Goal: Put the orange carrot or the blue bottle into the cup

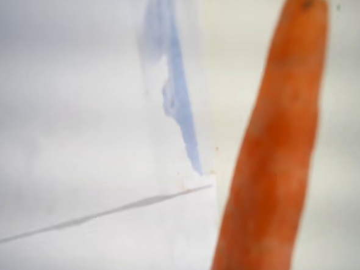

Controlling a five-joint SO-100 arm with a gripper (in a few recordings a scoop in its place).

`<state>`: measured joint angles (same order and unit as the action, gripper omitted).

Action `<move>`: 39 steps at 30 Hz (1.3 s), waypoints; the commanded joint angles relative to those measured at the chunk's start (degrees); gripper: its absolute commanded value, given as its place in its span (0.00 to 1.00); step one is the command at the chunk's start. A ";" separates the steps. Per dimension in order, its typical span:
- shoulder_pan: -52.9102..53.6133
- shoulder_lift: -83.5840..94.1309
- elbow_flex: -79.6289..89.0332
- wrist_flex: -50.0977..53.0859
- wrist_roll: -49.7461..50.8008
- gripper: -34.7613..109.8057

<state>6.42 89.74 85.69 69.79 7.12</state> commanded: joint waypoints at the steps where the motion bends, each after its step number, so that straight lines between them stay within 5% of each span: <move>1: 2.11 12.92 -4.04 3.34 0.62 0.30; 19: 26.10 26.81 -4.04 14.24 -6.50 0.30; 39: 42.54 0.53 -28.21 15.82 -10.55 0.30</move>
<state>46.41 90.53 67.32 84.46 -2.90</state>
